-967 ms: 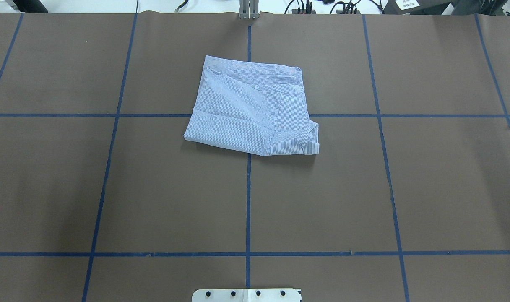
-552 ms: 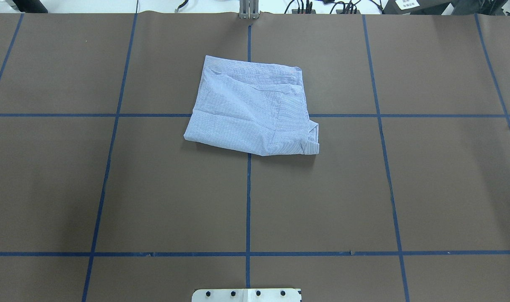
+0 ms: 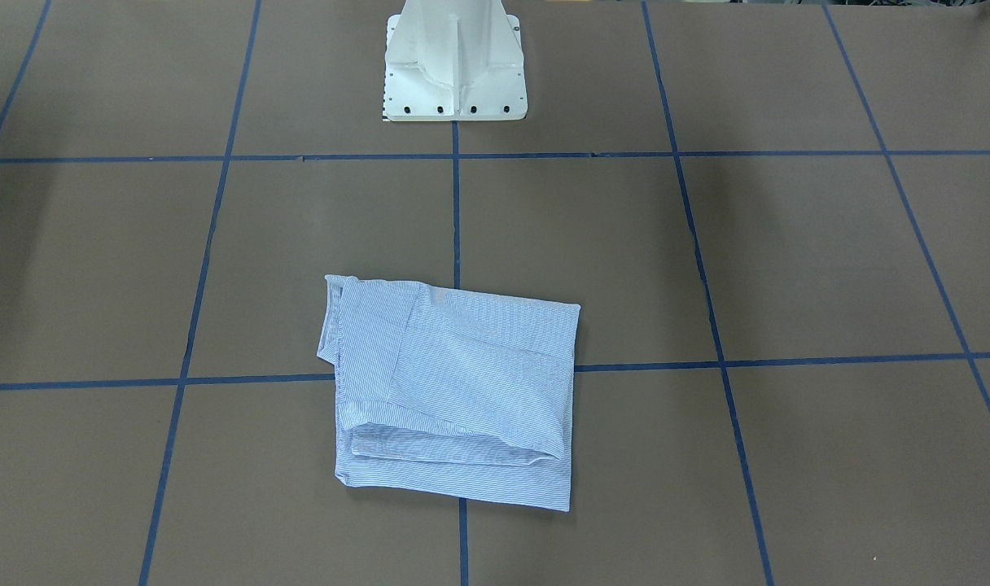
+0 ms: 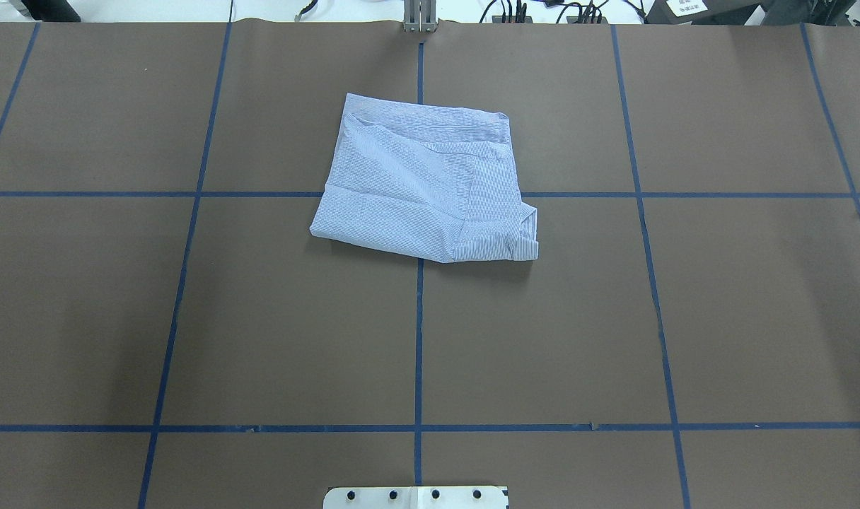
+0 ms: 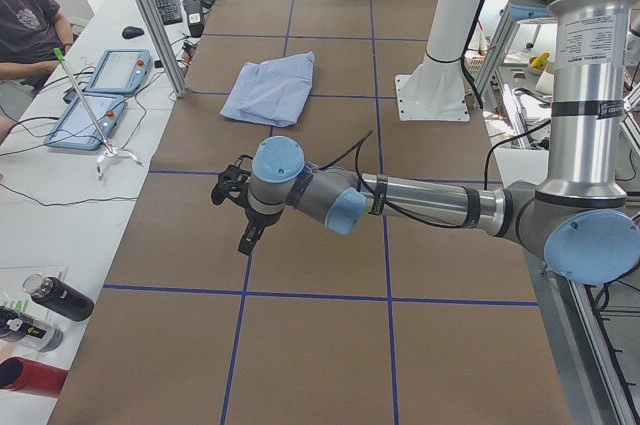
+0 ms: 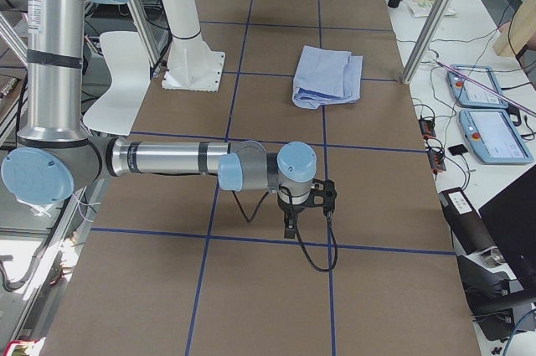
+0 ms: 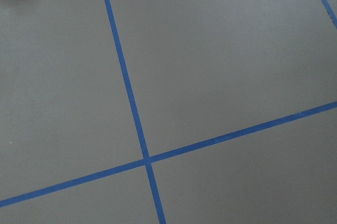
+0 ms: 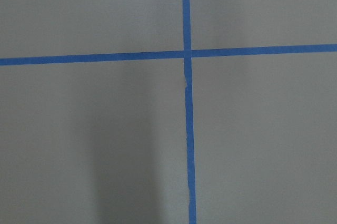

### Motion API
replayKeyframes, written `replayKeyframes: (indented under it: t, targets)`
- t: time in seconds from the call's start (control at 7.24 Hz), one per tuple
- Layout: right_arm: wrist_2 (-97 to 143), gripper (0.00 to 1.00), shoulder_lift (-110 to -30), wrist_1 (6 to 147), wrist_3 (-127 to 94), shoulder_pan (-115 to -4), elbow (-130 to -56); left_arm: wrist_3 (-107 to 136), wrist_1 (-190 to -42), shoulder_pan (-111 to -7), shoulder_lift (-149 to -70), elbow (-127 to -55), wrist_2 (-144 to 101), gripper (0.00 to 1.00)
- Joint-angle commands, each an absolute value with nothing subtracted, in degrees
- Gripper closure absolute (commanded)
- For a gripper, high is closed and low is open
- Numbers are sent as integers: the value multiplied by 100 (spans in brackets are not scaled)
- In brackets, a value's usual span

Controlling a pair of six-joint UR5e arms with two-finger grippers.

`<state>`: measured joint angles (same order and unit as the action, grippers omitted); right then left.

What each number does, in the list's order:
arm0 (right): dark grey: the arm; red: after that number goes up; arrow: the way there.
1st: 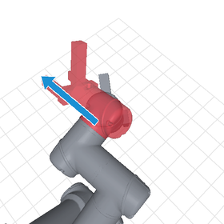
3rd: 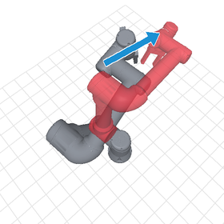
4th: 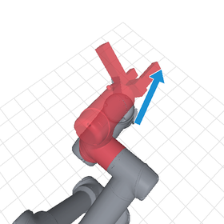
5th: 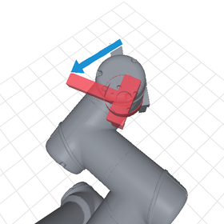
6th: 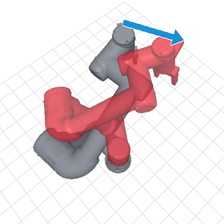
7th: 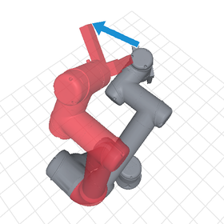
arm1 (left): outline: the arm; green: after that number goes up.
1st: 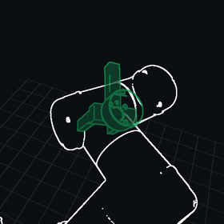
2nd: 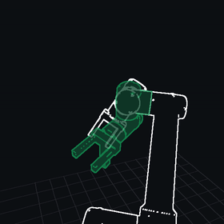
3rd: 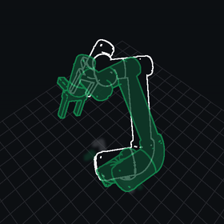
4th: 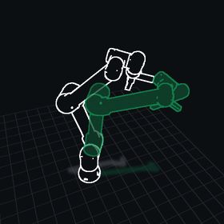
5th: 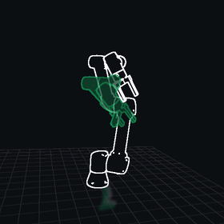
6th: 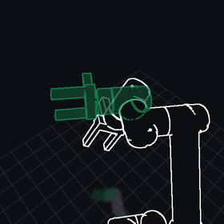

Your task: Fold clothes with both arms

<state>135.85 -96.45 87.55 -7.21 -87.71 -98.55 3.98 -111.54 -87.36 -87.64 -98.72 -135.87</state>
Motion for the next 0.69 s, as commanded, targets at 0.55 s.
replayKeyframes:
  t: [0.55]
  targets:
    - [13605,0,-9650,8745,-677,-8771,-9941,439,-11215,-8701,-8893,-9879,-13553,0]
